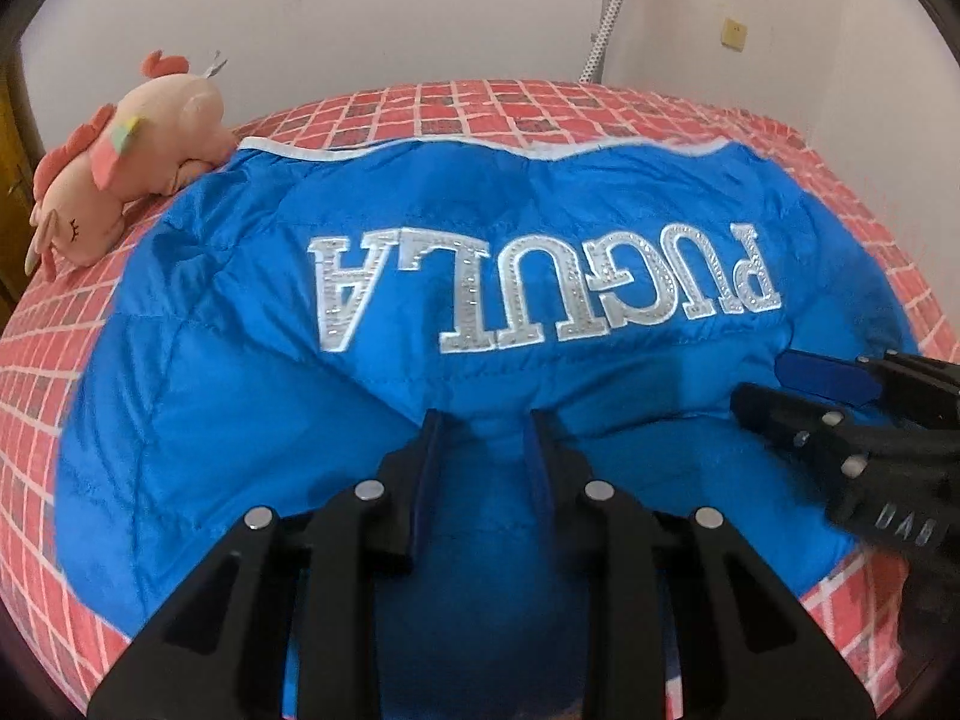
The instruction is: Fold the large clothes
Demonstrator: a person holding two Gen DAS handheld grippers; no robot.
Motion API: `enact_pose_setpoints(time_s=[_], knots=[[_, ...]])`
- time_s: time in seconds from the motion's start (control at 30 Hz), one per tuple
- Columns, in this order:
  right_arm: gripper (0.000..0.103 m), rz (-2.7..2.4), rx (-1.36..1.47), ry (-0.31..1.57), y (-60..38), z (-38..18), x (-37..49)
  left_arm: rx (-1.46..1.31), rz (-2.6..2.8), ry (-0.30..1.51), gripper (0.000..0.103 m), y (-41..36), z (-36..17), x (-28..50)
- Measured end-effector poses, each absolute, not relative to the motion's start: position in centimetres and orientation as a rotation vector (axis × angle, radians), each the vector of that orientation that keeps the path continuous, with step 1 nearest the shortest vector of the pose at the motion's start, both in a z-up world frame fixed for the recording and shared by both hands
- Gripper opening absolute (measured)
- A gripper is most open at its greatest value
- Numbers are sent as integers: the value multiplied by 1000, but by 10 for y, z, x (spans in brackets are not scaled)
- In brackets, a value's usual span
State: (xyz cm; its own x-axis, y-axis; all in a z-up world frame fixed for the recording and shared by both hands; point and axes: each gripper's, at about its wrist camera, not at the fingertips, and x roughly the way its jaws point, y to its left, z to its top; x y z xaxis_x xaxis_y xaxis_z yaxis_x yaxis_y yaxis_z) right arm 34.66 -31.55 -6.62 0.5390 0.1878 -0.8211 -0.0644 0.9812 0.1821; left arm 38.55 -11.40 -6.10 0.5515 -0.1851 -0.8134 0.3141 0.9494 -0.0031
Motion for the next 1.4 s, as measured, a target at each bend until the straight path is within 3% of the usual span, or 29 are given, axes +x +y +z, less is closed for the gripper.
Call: enact_pose_setpoints(time_s=[0.07, 0.13, 0.2, 0.3, 0.4, 0.53, 0.77, 1.07, 1.17, 1.2, 1.27, 1.37, 1.4], knots=[[43, 133, 165, 964, -330, -50, 343, 139, -251, 907, 31, -98, -45, 382], [46, 68, 162, 916, -348, -33, 339, 119, -205, 875, 51, -77, -30, 380], [59, -3, 148, 893, -368, -23, 337, 86, -164, 861, 57, -52, -17, 382], [66, -84, 187, 904, -400, -22, 337, 41, -46, 851, 71, -3, -9, 391], [78, -124, 187, 942, -417, -30, 344, 24, -13, 891, 74, 23, -14, 405], [81, -93, 231, 1023, -432, -50, 355, 6, -47, 938, 82, 40, -27, 415], [96, -62, 241, 1071, -436, -70, 364, -4, -125, 981, 93, 32, -49, 422], [100, 100, 405, 1105, -451, -99, 378, -271, -281, 1086, 99, 50, -80, 439], [95, 127, 394, 1082, -447, -98, 378, -242, -295, 1075, 97, 41, -79, 435], [87, 137, 395, 1075, -446, -97, 377, -233, -297, 1071, 96, 37, -79, 434], [69, 178, 422, 1059, -445, -95, 376, -225, -303, 1064, 87, 35, -77, 431], [48, 209, 454, 1038, -445, -90, 375, -209, -314, 1047, 65, 32, -71, 429], [41, 217, 472, 1032, -446, -88, 373, -216, -317, 1037, 53, 32, -68, 427]])
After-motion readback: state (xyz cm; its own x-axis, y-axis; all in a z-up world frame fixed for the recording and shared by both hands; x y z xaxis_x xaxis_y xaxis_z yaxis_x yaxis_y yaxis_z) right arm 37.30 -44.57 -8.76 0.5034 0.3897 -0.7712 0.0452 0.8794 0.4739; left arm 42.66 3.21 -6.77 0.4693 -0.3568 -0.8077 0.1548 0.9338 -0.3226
